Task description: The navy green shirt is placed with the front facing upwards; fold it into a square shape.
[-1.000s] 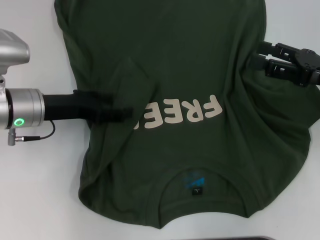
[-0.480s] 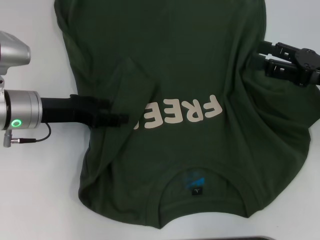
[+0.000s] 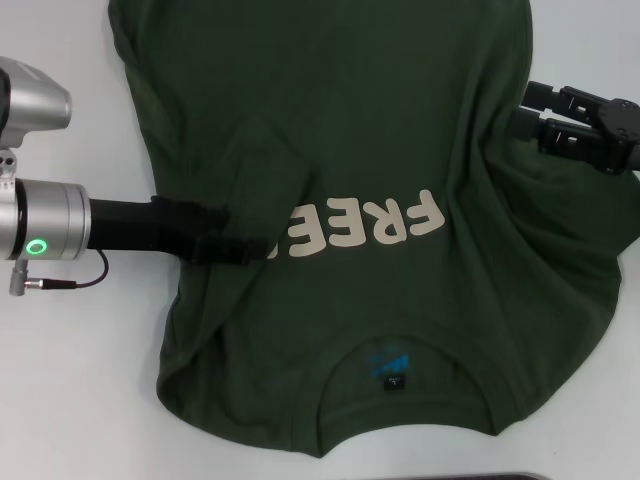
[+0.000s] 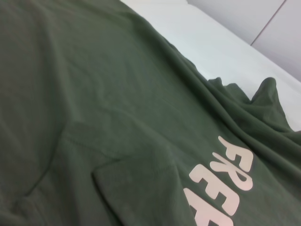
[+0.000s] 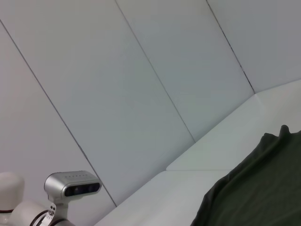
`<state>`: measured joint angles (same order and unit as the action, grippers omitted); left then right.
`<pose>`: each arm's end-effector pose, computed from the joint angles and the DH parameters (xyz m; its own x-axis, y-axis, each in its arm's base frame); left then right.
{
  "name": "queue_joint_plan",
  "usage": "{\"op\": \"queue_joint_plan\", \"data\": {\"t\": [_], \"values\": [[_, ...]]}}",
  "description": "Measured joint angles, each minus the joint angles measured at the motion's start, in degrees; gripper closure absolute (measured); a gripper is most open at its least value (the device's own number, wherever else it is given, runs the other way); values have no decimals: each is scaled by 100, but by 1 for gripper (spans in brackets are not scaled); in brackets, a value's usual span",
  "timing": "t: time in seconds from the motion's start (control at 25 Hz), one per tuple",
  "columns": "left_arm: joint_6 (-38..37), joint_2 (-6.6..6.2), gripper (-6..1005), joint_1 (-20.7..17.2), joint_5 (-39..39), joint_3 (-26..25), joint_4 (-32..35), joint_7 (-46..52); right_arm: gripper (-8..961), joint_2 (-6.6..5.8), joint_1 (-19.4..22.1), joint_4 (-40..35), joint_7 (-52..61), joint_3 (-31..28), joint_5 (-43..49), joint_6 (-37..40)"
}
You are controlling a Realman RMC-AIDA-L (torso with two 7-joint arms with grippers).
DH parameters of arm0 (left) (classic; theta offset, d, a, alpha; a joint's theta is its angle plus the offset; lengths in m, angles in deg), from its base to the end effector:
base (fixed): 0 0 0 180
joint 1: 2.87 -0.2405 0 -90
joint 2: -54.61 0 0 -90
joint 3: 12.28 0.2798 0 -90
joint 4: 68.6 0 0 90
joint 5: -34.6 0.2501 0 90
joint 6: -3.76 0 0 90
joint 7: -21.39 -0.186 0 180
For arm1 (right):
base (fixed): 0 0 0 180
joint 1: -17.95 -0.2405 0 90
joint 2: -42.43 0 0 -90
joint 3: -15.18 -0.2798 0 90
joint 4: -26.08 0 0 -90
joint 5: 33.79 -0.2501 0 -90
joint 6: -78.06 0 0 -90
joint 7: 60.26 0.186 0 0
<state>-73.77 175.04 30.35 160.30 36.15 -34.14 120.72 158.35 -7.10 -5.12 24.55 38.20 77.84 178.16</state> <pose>-0.3075 0.3871 -0.1040 0.7125 0.6536 0.2552 0.6888 -0.7209 -0.0766 0.3263 0.3491 0.0072 0.4979 -0.4493 -0.7418 -0.6728 -0.7398 -0.0034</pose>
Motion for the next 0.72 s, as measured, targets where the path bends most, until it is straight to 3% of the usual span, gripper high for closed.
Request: {"op": "queue_joint_plan", "data": {"t": [0.32,0.72], "values": [[87,2,222,28,41,11,2,34,42,0,8,0,0,-8,0,9],[95,-90,232,39,76,34,-1,222,42,-1,9,0,0,-9,0,10]]}}
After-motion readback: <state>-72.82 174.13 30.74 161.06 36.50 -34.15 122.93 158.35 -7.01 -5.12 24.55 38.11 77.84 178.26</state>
